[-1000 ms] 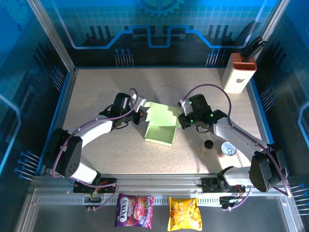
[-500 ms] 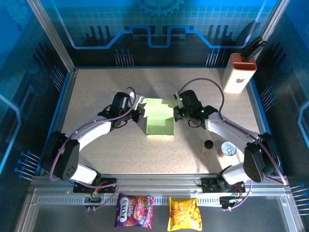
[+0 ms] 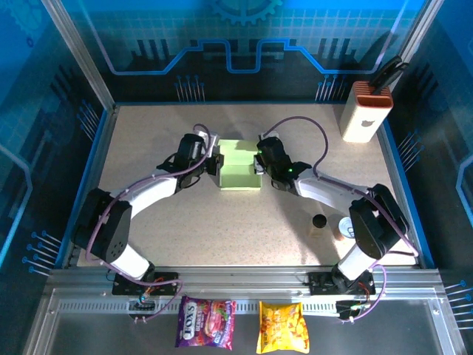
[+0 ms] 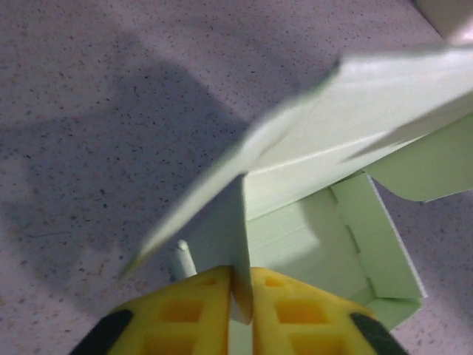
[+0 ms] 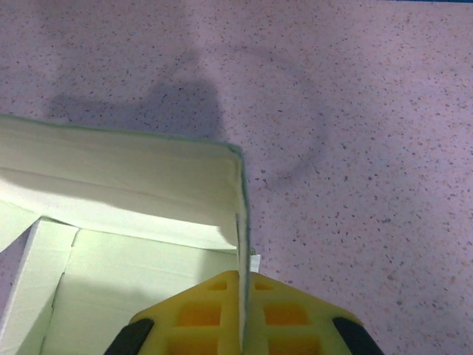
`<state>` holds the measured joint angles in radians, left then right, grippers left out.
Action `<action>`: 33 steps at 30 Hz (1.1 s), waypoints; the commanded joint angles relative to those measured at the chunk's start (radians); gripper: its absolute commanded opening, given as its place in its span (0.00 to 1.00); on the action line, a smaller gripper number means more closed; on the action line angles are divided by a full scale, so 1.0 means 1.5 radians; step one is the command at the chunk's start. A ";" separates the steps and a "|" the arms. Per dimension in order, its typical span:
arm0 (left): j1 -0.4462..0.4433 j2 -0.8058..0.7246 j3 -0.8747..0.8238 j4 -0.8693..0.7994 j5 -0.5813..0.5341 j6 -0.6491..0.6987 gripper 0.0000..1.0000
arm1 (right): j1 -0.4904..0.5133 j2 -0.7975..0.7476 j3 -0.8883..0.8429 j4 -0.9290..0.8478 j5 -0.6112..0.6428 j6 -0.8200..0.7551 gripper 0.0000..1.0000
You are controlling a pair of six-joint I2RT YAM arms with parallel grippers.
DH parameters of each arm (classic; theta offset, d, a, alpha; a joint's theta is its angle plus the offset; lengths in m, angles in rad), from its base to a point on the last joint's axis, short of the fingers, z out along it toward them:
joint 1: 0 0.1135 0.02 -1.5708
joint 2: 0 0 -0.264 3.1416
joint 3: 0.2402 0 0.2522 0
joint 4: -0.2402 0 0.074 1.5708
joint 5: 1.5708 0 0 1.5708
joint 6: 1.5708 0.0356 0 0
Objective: Fold the paper box
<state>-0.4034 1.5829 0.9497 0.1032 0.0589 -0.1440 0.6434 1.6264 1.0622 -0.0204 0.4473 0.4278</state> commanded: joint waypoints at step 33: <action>-0.044 0.001 -0.048 0.020 -0.050 -0.038 0.22 | 0.043 0.001 -0.117 0.151 0.072 -0.025 0.00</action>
<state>-0.4568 1.6218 0.9020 0.1287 -0.0044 -0.1860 0.6849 1.6402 0.9115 0.1879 0.5461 0.4000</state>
